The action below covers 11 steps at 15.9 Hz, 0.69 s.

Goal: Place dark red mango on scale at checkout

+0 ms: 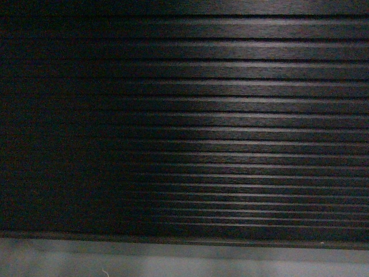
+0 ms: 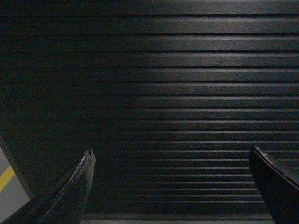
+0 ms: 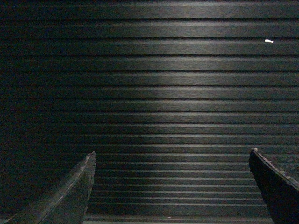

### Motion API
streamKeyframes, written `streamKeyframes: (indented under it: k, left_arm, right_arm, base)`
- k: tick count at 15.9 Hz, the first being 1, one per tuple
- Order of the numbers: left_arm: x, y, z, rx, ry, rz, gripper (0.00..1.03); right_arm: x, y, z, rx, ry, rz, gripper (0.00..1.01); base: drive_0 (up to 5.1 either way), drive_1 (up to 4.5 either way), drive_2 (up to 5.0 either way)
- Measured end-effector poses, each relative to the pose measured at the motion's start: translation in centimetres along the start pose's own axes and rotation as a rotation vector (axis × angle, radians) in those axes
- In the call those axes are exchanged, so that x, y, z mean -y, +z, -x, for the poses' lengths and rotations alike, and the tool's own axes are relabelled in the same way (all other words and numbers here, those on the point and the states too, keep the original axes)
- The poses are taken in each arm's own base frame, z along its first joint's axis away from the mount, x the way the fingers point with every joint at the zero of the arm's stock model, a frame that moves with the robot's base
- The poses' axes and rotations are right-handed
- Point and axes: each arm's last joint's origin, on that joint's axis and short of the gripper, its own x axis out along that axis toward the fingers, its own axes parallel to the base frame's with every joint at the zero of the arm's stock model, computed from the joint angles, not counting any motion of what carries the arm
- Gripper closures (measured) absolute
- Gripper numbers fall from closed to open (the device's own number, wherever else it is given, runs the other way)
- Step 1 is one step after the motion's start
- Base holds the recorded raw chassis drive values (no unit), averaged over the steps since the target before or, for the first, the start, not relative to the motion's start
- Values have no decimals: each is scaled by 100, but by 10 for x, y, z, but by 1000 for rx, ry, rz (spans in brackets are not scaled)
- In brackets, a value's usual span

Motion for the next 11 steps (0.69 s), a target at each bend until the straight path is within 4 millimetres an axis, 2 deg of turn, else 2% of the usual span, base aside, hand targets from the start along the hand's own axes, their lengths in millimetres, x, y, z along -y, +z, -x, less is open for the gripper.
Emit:
streamKeyframes:
  k: [11]
  left_arm:
    - [0, 0, 0, 2, 0, 0, 5]
  right_arm:
    - [0, 0, 0, 3, -1, -1, 3]
  base:
    - [0, 0, 0]
